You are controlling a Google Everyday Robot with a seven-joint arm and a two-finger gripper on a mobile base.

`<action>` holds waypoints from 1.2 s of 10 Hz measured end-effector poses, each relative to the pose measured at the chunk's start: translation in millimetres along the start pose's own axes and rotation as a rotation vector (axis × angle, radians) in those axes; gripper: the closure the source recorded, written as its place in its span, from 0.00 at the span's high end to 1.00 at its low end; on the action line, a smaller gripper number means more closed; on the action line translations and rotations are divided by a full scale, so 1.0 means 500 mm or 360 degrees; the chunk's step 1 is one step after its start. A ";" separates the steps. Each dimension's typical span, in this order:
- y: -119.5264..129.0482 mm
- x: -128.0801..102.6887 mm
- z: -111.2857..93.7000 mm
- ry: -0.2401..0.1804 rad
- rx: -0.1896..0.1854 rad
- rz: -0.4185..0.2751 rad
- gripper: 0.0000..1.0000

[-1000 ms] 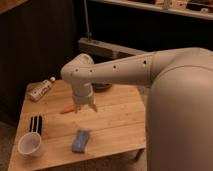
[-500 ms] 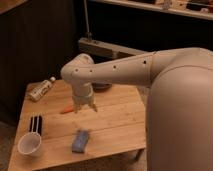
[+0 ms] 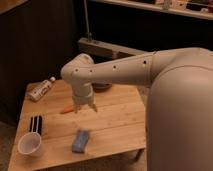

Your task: Place the eraser on the white sponge

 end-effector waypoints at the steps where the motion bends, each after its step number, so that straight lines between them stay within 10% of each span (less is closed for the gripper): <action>1: 0.000 0.001 -0.002 -0.0001 -0.0003 -0.0015 0.65; 7: 0.257 0.030 -0.133 -0.0153 -0.0008 -0.0277 0.65; 12: 0.414 0.012 -0.136 -0.0168 0.0037 -0.0439 0.65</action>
